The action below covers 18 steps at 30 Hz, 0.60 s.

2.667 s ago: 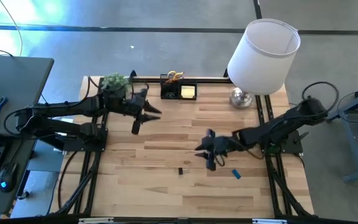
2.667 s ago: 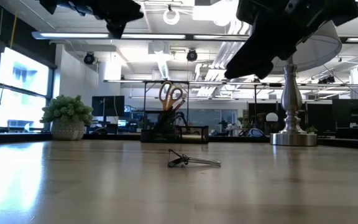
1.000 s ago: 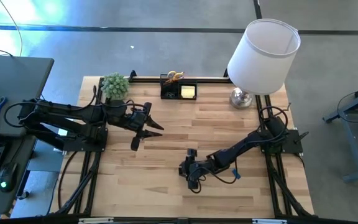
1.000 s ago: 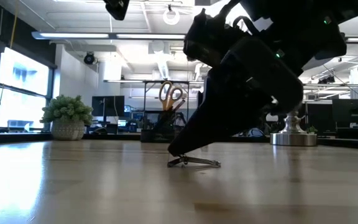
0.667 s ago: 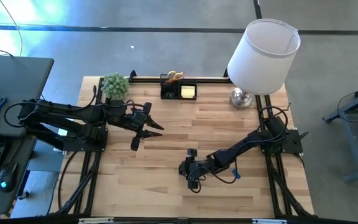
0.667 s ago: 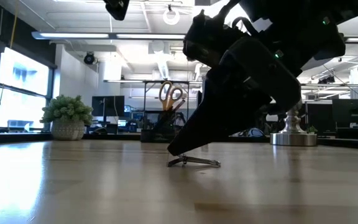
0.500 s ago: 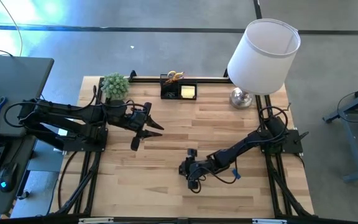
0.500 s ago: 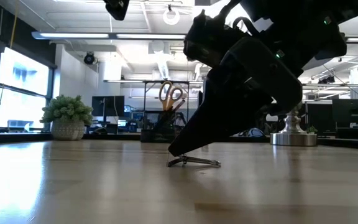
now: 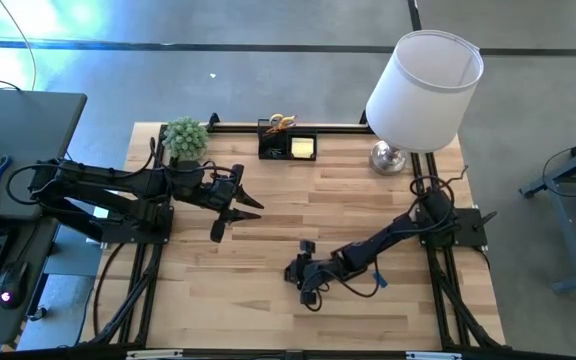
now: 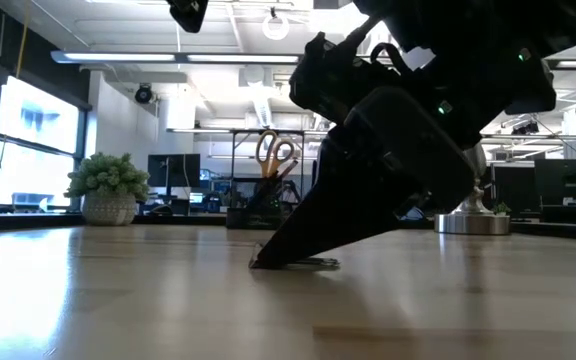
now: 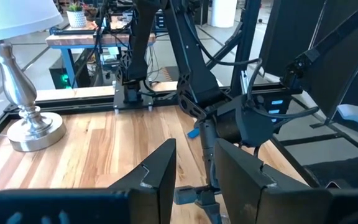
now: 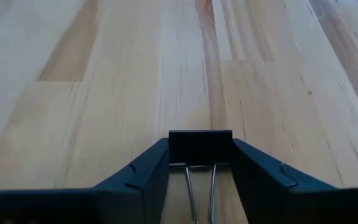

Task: Pick and place office supplies into organizer
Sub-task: Put the black binder clip into the bottom left slot of the desk organizer

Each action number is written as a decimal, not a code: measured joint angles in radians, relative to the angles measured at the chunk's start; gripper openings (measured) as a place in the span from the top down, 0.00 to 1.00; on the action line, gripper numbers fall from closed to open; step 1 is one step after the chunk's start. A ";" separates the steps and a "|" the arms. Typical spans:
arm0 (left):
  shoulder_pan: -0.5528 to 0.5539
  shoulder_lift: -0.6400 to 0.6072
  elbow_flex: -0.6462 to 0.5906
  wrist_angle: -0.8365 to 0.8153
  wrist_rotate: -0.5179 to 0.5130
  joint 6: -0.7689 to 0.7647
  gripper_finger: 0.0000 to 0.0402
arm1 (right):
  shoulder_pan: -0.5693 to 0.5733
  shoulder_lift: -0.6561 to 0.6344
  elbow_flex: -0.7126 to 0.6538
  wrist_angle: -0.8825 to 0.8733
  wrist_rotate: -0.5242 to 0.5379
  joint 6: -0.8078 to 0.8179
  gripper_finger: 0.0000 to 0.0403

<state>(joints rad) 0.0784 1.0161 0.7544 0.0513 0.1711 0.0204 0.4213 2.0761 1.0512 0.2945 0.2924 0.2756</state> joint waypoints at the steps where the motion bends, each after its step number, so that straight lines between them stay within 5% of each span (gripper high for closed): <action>1: 0.000 0.000 0.000 0.000 0.000 0.000 0.76 | 0.000 -0.004 0.000 -0.005 -0.004 -0.001 0.61; 18: 0.000 -0.016 0.000 -0.017 0.000 -0.002 0.76 | -0.027 -0.060 0.014 -0.029 0.016 -0.129 0.66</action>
<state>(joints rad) 0.0782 0.9996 0.7540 0.0347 0.1715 0.0189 0.3946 2.0161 1.0647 0.2653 0.3086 0.1468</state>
